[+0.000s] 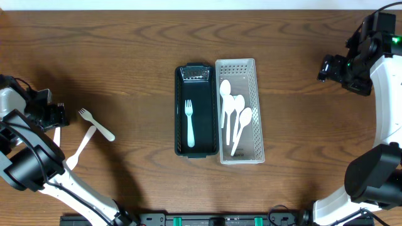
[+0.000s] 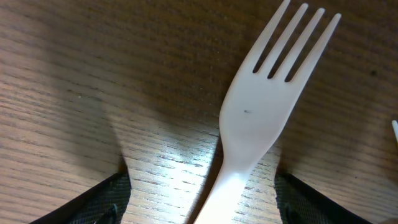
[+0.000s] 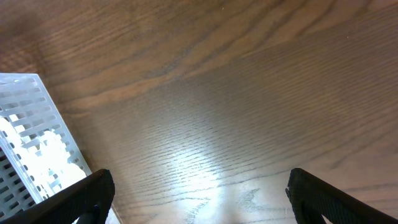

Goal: Pack container
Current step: 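Move the left gripper to a white fork and grasp it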

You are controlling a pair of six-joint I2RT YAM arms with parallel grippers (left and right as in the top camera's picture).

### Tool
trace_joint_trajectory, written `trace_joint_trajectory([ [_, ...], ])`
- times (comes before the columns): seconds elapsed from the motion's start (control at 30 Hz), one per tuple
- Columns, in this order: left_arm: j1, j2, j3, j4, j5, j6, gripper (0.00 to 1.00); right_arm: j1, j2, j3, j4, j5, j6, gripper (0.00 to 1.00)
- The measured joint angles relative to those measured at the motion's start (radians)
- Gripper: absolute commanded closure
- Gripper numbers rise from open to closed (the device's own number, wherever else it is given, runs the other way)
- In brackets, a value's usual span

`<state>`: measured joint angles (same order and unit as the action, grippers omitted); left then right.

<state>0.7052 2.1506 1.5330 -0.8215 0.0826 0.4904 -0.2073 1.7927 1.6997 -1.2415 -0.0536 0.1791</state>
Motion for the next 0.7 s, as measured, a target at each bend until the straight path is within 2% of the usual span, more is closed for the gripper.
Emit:
trace_joint_trajectory([
  [0.2, 0.000, 0.000, 0.000, -0.001, 0.000, -0.038, 0.64, 0.000, 0.000, 0.000, 0.000, 0.000, 0.000, 0.08],
  [0.33, -0.002, 0.000, 0.000, -0.004, 0.000, -0.074, 0.77, 0.000, 0.000, 0.000, 0.000, 0.000, 0.000, 0.08],
  [0.43, -0.008, 0.000, 0.000, -0.006, -0.002, -0.091, 0.81, 0.000, 0.000, 0.000, 0.000, 0.000, 0.000, 0.07],
  [0.47, -0.011, 0.000, 0.000, -0.007, -0.003, -0.097, 0.87, 0.000, 0.000, 0.000, 0.000, 0.000, 0.000, 0.07],
  [0.57, -0.026, -0.001, 0.000, -0.008, -0.011, -0.128, 0.94, 0.000, 0.000, 0.000, 0.000, 0.000, 0.000, 0.07],
  [0.7, -0.064, -0.002, 0.000, -0.010, -0.015, -0.167, 0.94, 0.000, 0.000, 0.000, 0.000, 0.000, 0.000, 0.07],
])
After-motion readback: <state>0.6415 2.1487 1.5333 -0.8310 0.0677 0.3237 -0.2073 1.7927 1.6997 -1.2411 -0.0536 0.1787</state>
